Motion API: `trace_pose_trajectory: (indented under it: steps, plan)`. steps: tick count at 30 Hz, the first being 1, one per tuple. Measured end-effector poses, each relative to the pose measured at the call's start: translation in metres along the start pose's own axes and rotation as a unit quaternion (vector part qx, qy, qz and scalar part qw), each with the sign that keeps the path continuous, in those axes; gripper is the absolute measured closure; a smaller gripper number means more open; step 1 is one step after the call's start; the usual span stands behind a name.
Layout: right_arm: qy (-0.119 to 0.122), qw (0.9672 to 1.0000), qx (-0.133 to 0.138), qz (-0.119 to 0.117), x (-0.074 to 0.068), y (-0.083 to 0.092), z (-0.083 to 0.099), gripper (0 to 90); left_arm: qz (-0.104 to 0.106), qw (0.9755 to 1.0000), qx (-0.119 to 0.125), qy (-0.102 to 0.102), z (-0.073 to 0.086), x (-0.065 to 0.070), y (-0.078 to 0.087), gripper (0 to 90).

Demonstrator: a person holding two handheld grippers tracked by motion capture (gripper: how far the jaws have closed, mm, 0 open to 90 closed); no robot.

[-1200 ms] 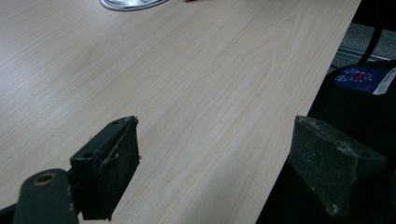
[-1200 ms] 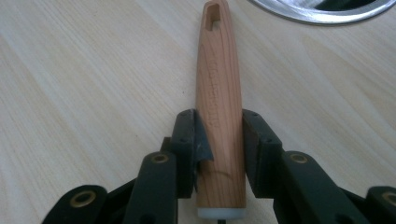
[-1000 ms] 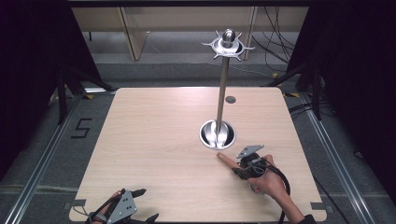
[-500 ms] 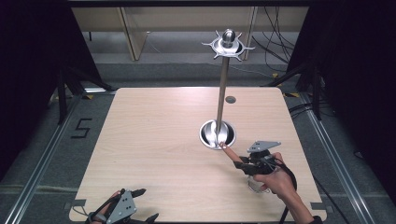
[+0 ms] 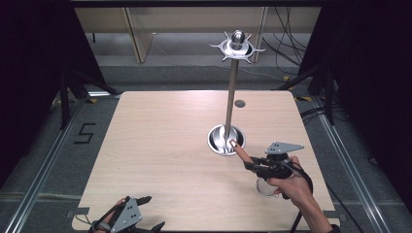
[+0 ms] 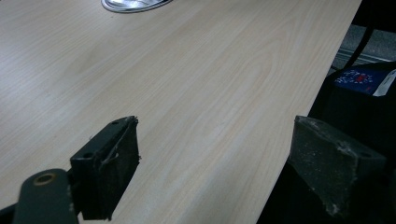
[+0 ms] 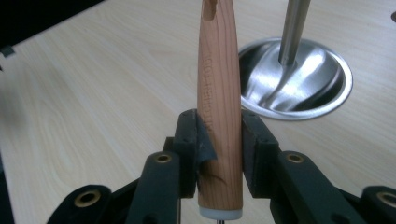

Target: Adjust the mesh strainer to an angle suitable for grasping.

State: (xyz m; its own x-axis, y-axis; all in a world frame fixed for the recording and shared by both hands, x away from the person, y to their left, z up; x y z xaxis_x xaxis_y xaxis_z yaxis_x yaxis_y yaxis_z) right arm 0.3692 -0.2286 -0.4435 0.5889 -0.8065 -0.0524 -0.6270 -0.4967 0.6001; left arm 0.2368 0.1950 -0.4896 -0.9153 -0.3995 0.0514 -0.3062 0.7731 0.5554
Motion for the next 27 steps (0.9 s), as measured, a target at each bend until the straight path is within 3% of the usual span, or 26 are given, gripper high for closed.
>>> trace_pose_trajectory:
  steps: [1,4,6,7,10,11,12,17,18,20,22,27]
  plan:
    - [-0.011,0.9998,0.012,-0.006,0.000,0.003,-0.003,71.3,-0.003,1.0000,-0.006,-0.003,0.000,-0.001,0.001,15.2]
    - [-0.010,0.9997,0.022,-0.005,0.001,0.006,-0.006,71.3,0.002,1.0000,-0.009,0.000,0.000,-0.001,0.001,15.2]
    - [-0.003,0.9994,0.034,-0.006,0.003,0.009,-0.009,71.3,-0.006,0.9999,-0.008,-0.006,0.000,-0.001,0.001,15.2]
    - [-0.019,0.9991,0.035,-0.013,0.000,0.010,-0.010,71.3,-0.002,1.0000,-0.001,-0.001,0.000,-0.001,0.000,15.2]
    - [0.000,0.9988,0.048,-0.007,0.003,0.014,-0.016,71.3,-0.003,0.9999,-0.009,-0.004,0.000,-0.001,0.001,15.2]
    - [-0.016,0.9986,0.049,-0.011,0.001,0.015,-0.017,71.3,-0.004,1.0000,-0.007,-0.006,0.000,-0.001,0.000,15.2]
    - [-0.003,0.9983,0.057,-0.008,0.003,0.016,-0.019,71.3,-0.003,1.0000,-0.005,-0.003,0.000,-0.001,0.000,15.2]
    - [-0.012,0.9978,0.065,-0.007,0.001,0.020,-0.029,71.3,0.000,0.9999,-0.016,-0.005,0.000,-0.002,0.002,15.2]
    - [-0.004,0.9971,0.076,-0.005,0.000,0.020,-0.034,71.3,-0.004,1.0000,-0.003,-0.003,0.000,-0.001,0.000,15.2]
    - [0.008,0.9971,0.076,0.001,0.001,0.021,-0.036,71.3,-0.001,1.0000,-0.003,-0.001,0.000,-0.001,0.000,15.2]
    - [0.002,0.9966,0.083,-0.002,-0.002,0.022,-0.042,71.3,-0.003,1.0000,-0.004,-0.003,0.000,-0.001,0.000,15.2]
    - [0.011,0.9951,0.098,-0.006,-0.003,0.024,-0.051,71.3,-0.007,0.9999,-0.006,-0.006,0.000,-0.002,0.001,15.2]
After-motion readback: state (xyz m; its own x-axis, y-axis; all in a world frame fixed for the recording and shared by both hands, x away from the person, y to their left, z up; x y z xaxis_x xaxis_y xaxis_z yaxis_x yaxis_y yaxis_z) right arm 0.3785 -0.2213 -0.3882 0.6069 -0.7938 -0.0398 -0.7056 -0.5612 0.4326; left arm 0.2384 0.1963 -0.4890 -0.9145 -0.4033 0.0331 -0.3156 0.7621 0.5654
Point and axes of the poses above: each handheld gripper's, and its own axes: y roughly backward along the jaws, z roughly out of its underside, x roughly to its right, the point moved 1 cm from there along -y, roughly forward along the jaws, and after that the axes turned 14 degrees about z, right-handed, at the moved point
